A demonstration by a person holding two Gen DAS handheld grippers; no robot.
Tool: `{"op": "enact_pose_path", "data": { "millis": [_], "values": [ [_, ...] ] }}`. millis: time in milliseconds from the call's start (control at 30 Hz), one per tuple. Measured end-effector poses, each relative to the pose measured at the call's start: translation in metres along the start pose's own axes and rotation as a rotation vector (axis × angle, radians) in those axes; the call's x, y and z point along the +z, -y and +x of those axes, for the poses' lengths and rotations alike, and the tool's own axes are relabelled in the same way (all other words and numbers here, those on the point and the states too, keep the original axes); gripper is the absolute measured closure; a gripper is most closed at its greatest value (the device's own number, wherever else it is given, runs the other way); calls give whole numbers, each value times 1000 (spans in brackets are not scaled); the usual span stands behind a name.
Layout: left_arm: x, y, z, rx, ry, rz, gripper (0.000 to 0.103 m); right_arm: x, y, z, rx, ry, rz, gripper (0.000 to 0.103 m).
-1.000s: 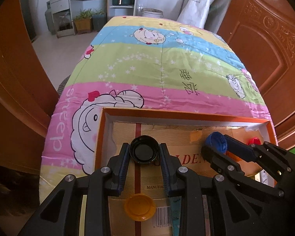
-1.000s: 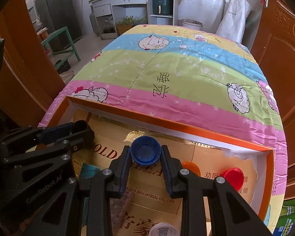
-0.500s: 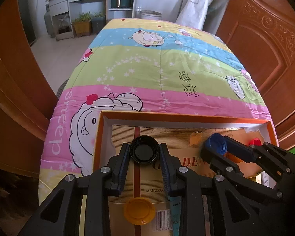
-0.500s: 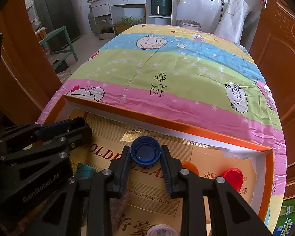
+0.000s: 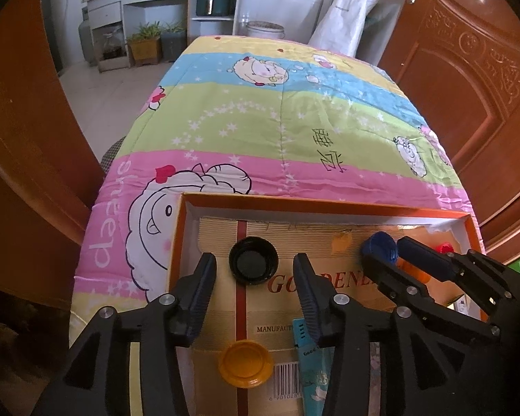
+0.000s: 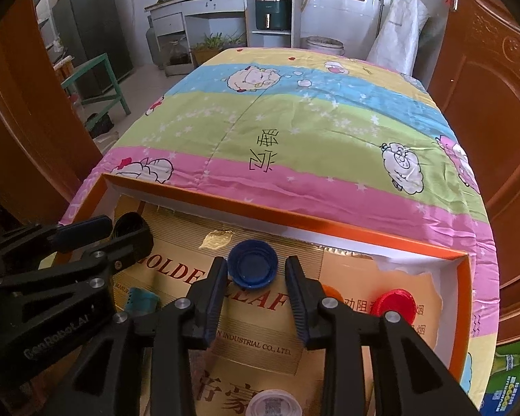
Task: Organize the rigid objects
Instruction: 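Lower and release the black cap with the left tool while the right tool releases the blue cap, then withdraw both open tools up and away from the box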
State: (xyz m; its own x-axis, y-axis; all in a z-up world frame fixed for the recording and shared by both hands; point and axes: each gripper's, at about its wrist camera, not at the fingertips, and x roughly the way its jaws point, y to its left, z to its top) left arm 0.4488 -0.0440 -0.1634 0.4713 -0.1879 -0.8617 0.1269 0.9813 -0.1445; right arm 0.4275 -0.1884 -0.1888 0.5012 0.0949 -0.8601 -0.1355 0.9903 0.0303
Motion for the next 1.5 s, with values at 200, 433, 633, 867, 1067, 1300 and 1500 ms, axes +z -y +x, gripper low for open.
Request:
{"op": "enact_pose_path", "data": {
  "millis": [200, 433, 633, 867, 1067, 1300, 1500],
  "values": [
    [-1, 2, -12, -16, 16, 1, 55, -3, 0, -10, -4, 10, 1, 66],
    [-10, 11, -39, -39, 51, 10, 55, -8, 2, -35, -26, 43, 31, 66],
    [-25, 22, -72, -43, 108, 22, 55, -22, 3, -67, -55, 90, 61, 66],
    [-43, 27, -100, -38, 137, 25, 55, -36, 3, -93, -71, 106, 84, 66],
    [-52, 27, -119, -34, 160, 16, 55, -49, 2, -116, -84, 117, 92, 66],
    [-67, 27, -143, -1, 201, 13, 55, -66, -2, -138, -92, 125, 103, 66],
    [-83, 31, -165, 40, 236, 18, 55, -83, -11, -161, -113, 158, 120, 66]
  ]
}}
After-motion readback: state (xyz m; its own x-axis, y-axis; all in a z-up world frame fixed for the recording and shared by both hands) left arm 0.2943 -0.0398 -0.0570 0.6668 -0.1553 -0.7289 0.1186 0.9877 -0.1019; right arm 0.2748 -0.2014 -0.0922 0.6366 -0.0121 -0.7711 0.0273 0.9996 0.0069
